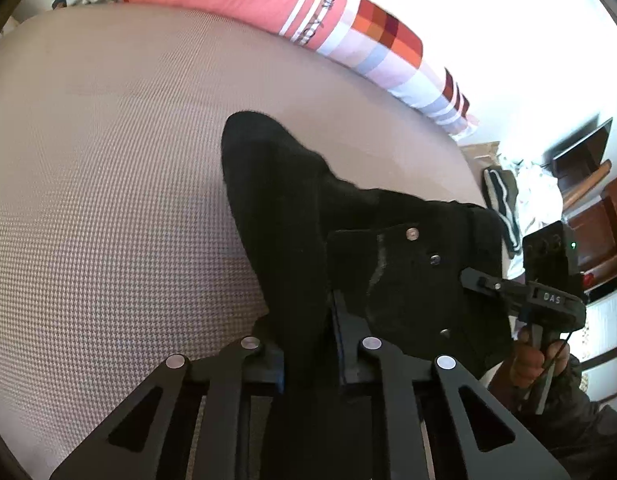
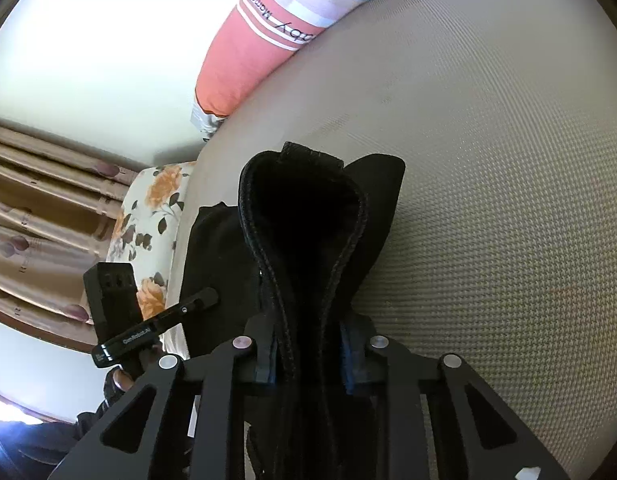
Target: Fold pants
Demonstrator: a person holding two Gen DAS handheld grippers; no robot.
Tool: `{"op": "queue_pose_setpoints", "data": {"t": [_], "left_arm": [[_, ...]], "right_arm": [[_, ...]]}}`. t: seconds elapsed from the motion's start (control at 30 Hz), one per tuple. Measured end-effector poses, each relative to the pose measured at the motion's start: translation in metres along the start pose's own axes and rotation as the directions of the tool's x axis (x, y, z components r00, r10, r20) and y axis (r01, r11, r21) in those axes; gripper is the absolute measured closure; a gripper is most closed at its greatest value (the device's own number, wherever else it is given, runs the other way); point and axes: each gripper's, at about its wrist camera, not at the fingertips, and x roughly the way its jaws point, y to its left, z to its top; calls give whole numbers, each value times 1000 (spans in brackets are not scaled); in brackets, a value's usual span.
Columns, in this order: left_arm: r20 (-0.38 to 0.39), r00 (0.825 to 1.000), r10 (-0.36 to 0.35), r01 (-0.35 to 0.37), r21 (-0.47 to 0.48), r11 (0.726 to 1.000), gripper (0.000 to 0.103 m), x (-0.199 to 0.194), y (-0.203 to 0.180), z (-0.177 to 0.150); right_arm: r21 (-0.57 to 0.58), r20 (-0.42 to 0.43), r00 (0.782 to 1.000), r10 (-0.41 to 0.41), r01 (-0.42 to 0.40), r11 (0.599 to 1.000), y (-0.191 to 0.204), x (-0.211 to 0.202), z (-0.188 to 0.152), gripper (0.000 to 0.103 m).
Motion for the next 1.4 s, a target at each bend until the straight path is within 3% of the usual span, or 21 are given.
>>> {"op": "queue_pose_setpoints", "data": {"t": [0.23,0.63,0.93,1.03,1.13,1.2,1.27,1.4], "left_arm": [[46,999,6,-6,8,1000,86,-5,-1,28],[130,988,87,-93,37,995,86,11,14,115],[163,977,140,-147,37,988,86,34,24,152],[153,970,187,-192,18,981,85,47,34,153],[146,960,237,-242,15,970,73,57,43,148],[123,954,275,-277,1,961,60,66,49,144],[123,945,302,-305,10,952,53,72,51,139],[142,935,325,-332,24,943,49,71,47,133]], "right_arm": [[11,32,999,12,-12,1000,10,13,33,82],[-44,45,999,-11,13,999,21,51,126,82],[-97,76,994,-73,80,992,25,71,166,82],[-81,88,987,-133,140,987,17,80,167,80],[-61,102,970,-220,227,972,6,88,162,68],[-58,104,960,-261,268,962,1,91,158,64],[-43,111,955,-275,281,959,-2,91,155,62],[-96,119,928,-353,365,926,6,89,149,56]]}}
